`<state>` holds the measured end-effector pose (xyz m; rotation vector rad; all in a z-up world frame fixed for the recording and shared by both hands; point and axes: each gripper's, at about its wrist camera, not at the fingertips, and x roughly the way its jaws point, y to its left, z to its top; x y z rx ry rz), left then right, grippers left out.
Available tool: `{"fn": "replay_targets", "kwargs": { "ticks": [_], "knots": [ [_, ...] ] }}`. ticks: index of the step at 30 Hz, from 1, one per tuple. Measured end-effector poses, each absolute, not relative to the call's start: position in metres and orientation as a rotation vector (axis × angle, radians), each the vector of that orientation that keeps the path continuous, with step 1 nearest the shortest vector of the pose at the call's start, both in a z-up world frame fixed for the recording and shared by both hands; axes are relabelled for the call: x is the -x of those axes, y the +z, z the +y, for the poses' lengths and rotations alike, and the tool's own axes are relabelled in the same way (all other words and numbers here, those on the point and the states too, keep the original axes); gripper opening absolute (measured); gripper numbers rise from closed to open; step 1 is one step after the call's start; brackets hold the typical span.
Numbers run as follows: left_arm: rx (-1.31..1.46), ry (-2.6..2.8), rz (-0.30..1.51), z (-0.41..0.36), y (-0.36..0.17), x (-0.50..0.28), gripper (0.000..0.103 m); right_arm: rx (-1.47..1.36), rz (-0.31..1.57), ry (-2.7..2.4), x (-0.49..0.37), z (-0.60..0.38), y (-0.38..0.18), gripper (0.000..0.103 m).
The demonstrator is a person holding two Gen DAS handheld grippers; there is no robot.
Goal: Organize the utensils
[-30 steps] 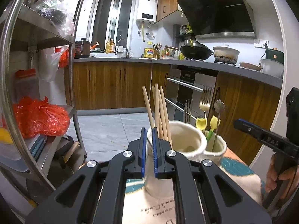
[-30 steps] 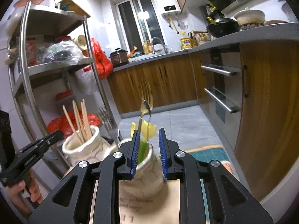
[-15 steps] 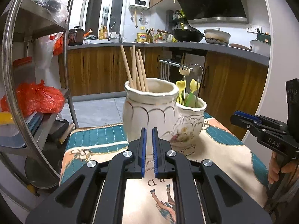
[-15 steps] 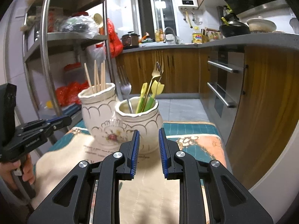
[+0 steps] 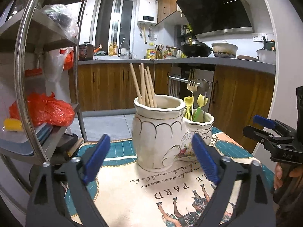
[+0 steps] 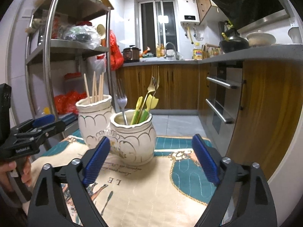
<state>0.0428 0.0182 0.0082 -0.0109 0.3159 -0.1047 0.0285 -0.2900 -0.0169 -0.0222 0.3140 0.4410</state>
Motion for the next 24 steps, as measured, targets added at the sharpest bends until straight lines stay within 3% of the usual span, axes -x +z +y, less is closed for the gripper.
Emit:
{"fn": "replay_targets", "kwargs": {
  "ticks": [3, 24],
  "knots": [
    [0.001, -0.106, 0.305, 0.016, 0.009, -0.04, 0.097, 0.032, 0.293, 0.449, -0.025, -0.287, -0.016, 0.095],
    [-0.032, -0.093, 0.314, 0.008, 0.009, -0.042, 0.097, 0.065, 0.301, 0.433, -0.024, -0.281, -0.018, 0.098]
  ]
}}
